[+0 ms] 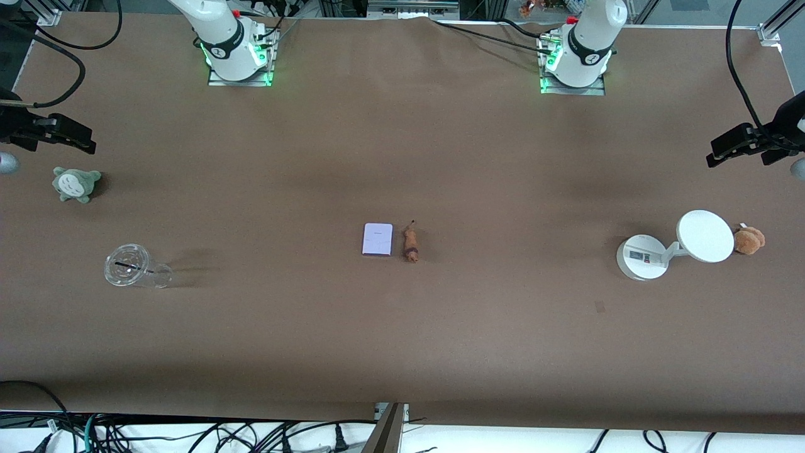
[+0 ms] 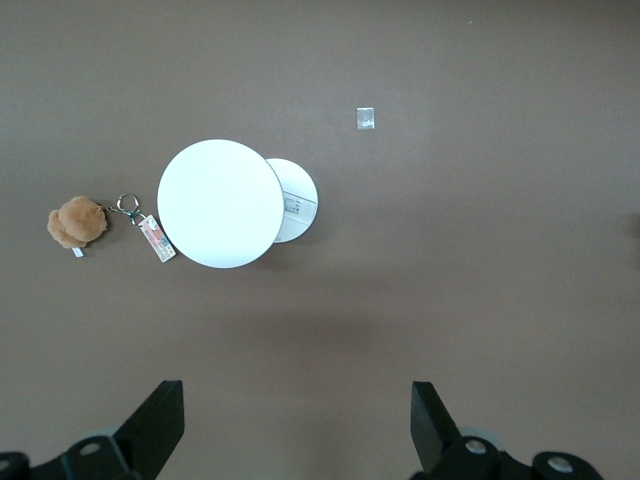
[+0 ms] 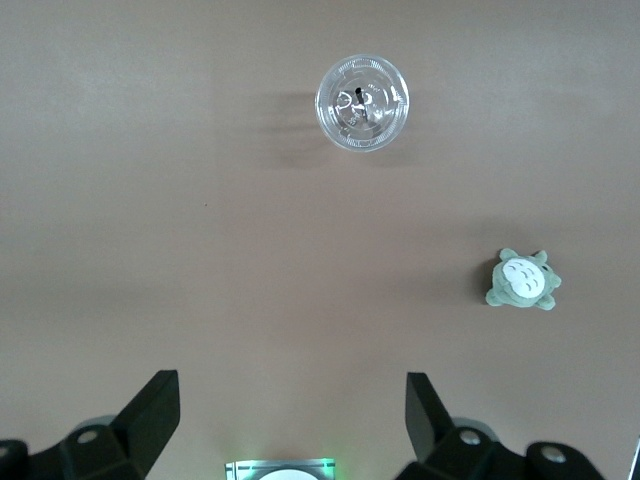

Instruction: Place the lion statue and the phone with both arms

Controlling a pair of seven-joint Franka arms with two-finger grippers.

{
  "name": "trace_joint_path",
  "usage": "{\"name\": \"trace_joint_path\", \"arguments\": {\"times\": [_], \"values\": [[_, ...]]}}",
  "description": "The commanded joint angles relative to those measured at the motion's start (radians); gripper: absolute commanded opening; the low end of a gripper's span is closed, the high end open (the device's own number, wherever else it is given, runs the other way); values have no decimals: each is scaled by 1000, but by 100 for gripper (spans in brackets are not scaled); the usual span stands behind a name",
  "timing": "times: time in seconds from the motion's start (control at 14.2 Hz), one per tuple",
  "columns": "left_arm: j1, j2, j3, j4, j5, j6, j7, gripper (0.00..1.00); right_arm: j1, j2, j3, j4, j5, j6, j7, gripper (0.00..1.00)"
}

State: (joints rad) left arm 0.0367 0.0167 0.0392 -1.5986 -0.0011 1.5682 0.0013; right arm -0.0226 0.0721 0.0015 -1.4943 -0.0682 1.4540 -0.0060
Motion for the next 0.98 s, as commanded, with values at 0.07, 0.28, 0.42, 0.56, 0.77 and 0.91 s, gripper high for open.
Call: {"name": "trace_joint_path", "arguments": {"times": [0.07, 0.28, 0.42, 0.56, 0.77, 0.91], "values": [[8, 41, -9, 35, 12, -4, 20, 100, -3, 9, 2, 23, 11, -6, -6, 100], [-1, 127, -10, 109, 12, 1, 19, 100, -3, 9, -1, 23, 11, -7, -6, 100], [-4, 169, -12, 140, 13, 0, 19, 100, -3, 9, -5, 23, 11, -6, -6, 100], [-12, 183, -15, 137, 12, -2, 19, 100, -3, 9, -5, 23, 11, -6, -3, 100], [-24, 224, -24, 128, 9, -13, 22, 100, -2, 11, -5, 23, 13, -6, 3, 100], [-24, 236, -35, 132, -23, -48, 23, 100, -2, 11, -3, 23, 11, -1, 3, 100]]}}
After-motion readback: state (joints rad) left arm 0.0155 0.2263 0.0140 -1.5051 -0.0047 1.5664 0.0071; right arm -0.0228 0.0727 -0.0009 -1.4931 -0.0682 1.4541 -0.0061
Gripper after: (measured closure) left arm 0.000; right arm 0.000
